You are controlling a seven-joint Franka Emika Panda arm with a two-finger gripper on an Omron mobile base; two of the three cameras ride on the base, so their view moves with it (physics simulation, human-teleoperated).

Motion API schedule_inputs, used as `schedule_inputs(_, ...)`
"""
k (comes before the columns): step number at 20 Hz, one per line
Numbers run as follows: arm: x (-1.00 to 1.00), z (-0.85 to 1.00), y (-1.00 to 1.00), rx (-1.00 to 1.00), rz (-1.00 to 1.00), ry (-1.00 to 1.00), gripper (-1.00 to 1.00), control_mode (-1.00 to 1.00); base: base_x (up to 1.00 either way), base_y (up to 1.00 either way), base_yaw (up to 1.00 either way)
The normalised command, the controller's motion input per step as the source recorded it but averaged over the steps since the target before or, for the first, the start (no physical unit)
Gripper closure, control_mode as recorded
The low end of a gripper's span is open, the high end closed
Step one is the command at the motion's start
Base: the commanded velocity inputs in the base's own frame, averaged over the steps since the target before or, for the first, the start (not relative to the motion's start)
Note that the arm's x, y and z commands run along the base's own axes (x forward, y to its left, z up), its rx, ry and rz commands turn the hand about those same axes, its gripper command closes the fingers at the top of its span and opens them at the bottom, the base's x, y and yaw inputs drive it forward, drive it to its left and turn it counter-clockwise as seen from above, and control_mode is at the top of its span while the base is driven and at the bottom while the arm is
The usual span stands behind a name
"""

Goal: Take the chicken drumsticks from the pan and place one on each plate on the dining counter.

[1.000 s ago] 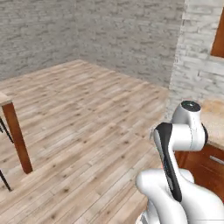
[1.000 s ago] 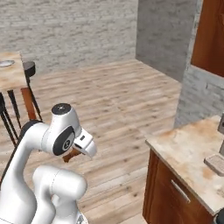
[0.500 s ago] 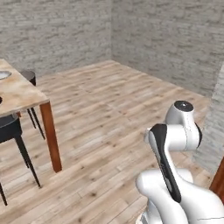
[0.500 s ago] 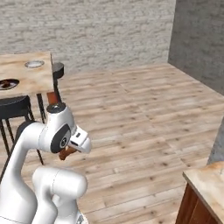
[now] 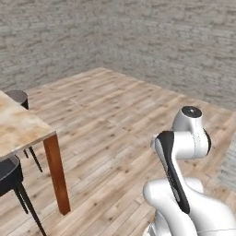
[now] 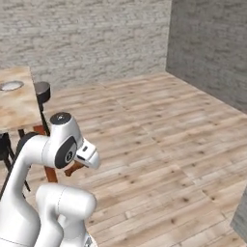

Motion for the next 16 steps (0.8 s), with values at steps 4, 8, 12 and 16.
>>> schedule_inputs(4,0.0,0.0,0.0,0.0,0.0,0.0,1.0,1.0,1.0,0.35,-0.12)
schedule_inputs(8,0.0,0.0,0.0,0.0,0.0,0.0,1.0,1.0,1.0,0.07,-0.01)
schedule_inputs(12,0.0,0.0,0.0,0.0,0.0,0.0,1.0,1.0,1.0,-0.31,0.11)
schedule_inputs(16,0.0,0.0,0.0,0.0,0.0,0.0,1.0,1.0,0.95,-0.39,0.22)
